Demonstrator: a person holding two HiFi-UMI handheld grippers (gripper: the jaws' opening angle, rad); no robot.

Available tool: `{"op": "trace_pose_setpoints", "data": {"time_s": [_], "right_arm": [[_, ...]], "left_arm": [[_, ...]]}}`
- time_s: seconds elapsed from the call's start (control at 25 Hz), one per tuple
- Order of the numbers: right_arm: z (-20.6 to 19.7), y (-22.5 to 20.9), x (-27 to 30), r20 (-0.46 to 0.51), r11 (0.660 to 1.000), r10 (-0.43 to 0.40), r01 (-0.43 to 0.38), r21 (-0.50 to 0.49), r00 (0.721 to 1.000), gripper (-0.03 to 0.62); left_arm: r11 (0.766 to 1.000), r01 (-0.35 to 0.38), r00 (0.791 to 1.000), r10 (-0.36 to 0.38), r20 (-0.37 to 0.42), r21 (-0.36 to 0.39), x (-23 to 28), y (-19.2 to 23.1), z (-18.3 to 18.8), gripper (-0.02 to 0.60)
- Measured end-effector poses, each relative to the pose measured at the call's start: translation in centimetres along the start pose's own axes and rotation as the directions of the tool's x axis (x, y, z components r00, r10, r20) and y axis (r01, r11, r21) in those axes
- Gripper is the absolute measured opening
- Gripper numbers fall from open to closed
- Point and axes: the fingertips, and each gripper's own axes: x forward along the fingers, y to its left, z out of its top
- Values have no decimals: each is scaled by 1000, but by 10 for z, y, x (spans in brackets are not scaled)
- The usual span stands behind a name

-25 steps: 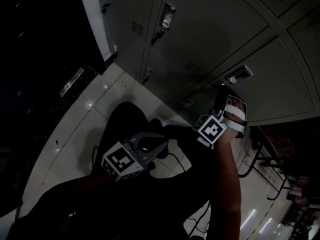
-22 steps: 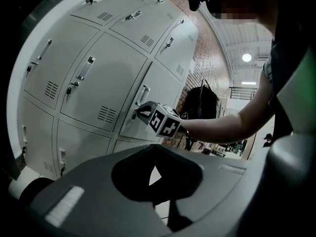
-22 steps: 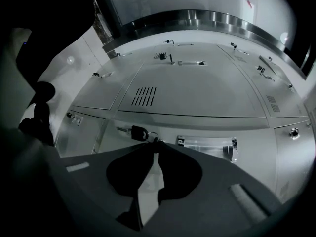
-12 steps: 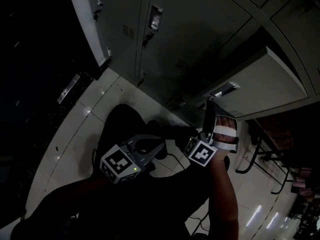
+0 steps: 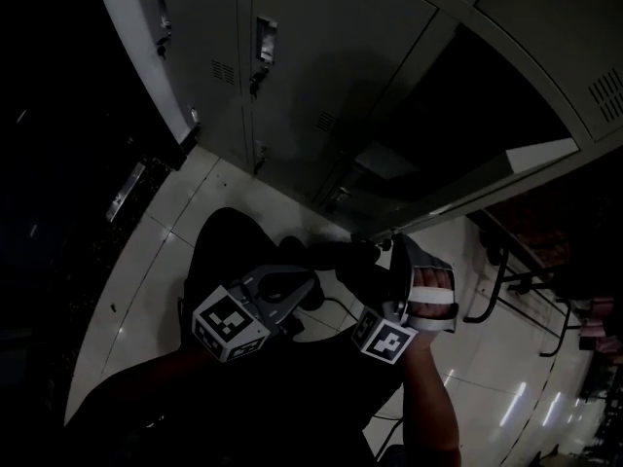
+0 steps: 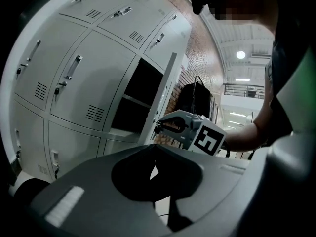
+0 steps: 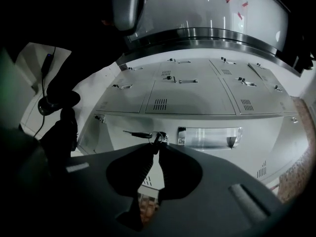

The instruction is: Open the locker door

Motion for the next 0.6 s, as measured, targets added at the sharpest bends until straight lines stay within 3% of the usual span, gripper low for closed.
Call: {"op": "trace_pose_setpoints", "data": {"time_s": [0.6], "right_arm": [[-95, 23, -67, -196, 993, 31, -9, 115, 980, 34]], "left_arm": [[999, 31, 999, -30, -31, 20, 8, -19, -4, 11]]}}
